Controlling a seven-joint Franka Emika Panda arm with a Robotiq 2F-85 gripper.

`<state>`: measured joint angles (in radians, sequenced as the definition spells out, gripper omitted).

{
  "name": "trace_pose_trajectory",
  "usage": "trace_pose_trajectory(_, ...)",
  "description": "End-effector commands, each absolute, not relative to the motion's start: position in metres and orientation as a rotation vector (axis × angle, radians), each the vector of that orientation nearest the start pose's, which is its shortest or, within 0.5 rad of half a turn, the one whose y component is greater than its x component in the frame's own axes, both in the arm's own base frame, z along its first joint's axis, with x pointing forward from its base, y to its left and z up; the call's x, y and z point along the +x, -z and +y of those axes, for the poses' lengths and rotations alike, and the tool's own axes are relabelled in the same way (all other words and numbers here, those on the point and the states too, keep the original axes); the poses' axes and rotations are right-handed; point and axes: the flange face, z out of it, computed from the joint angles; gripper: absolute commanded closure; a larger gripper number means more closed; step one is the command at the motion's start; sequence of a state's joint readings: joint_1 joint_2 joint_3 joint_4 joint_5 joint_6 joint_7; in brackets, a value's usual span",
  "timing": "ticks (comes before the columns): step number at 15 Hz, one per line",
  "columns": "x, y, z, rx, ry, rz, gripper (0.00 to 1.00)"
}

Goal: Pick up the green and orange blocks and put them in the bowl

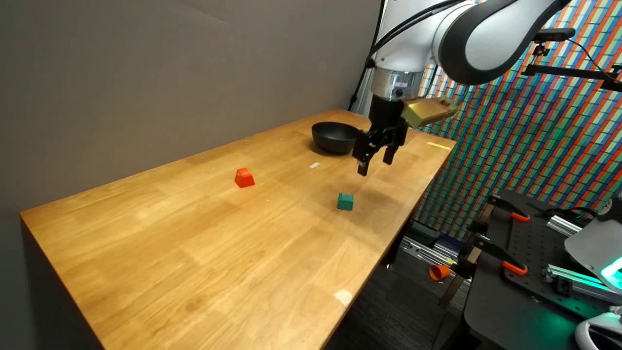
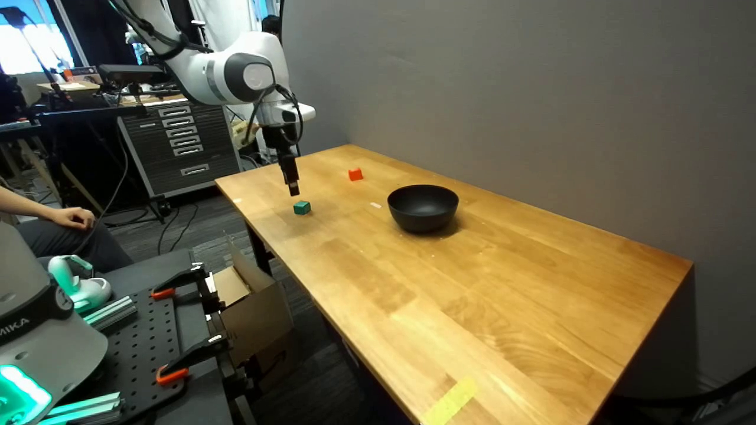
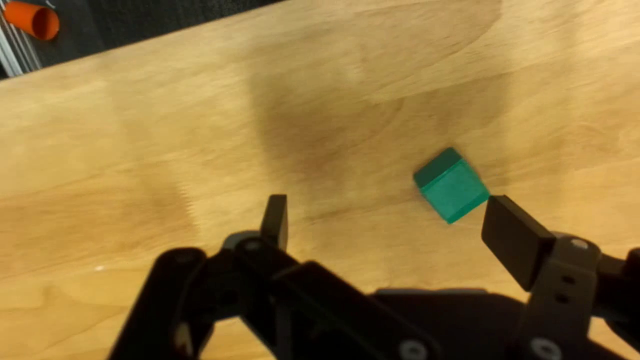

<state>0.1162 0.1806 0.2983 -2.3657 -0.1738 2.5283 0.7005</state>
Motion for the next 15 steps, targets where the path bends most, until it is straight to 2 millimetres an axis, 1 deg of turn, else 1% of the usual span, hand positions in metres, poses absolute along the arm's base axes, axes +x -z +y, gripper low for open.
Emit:
trace_pose_trajectory(1, 0.499, -0.207, 0.244, -3.152, -0.011, 0.129, 0.0)
trace_pose_trajectory(3, 0.508, -0.19, 0.256, -3.155, -0.042, 0.074, 0.0)
trace_pose_trajectory(4, 0.513, -0.182, 0.258, -3.161, -0.045, 0.046, 0.0)
trace_pose_trajectory(6, 0.521, -0.175, 0.263, -3.173, -0.049, -0.005, 0.0)
trace_pose_trajectory(10, 0.528, -0.166, 0.26, -3.197, -0.056, -0.047, 0.0)
trace_pose_trajectory(11, 0.528, -0.165, 0.259, -3.188, -0.071, -0.042, 0.25)
trace_pose_trajectory(12, 0.527, -0.165, 0.259, -3.174, -0.093, -0.047, 0.28)
trace_pose_trajectory(13, 0.525, -0.166, 0.261, -3.161, -0.131, -0.041, 0.34)
trace_pose_trajectory(14, 0.523, -0.167, 0.263, -3.145, -0.159, -0.027, 0.12)
trace_pose_trajectory(15, 0.522, -0.17, 0.262, -3.137, -0.178, -0.006, 0.09)
